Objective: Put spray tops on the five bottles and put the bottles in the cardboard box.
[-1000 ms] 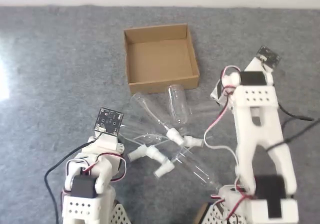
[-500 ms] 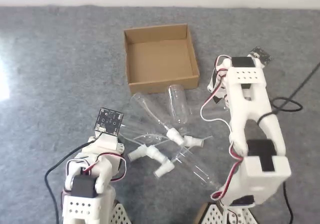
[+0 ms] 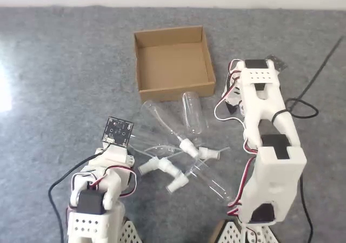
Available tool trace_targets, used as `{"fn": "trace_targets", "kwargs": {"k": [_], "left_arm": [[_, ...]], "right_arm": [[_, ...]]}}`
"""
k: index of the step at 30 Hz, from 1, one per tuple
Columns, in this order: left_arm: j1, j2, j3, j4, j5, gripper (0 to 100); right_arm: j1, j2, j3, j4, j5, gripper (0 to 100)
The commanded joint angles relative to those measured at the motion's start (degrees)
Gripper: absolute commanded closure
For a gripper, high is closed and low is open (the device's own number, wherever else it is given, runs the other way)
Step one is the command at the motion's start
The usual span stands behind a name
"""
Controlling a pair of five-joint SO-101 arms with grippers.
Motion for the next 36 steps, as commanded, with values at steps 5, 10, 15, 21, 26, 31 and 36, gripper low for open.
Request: {"fn": "trace_targets", "kwargs": {"k": [5,10,15,21,26,31,36], "left_arm": [[-0.3,-1.3,-0.6,0.2,-0.3,98],[-0.3,-1.3,-0.6,0.2,-0.3,98],[-0.3,-1.3,-0.6,0.2,-0.3,98],[-0.3,-1.3,-0.6,0.2,-0.3,98],[-0.3,-1.3,-0.6,0.2,-0.3,98],[-0.3,-1.3,-0.6,0.2,-0.3,98],[-0.3,-1.3,-0.6,0.2,-0.3,98]], "right_arm": [[0.7,-0.7,-2.9,0.2,-0.2,84.6],[2.8,-1.3,-2.9,0.2,2.9,94.3],[4.9,-1.4,-3.7,1.1,6.7,94.3],[7.7,-1.3,-10.9,8.7,14.1,94.3],[8.0,-1.0,-14.2,10.3,22.2,94.3],[7.5,-0.7,-14.2,9.9,26.3,94.3],[7.3,-0.7,-14.1,10.1,25.8,93.9]]}}
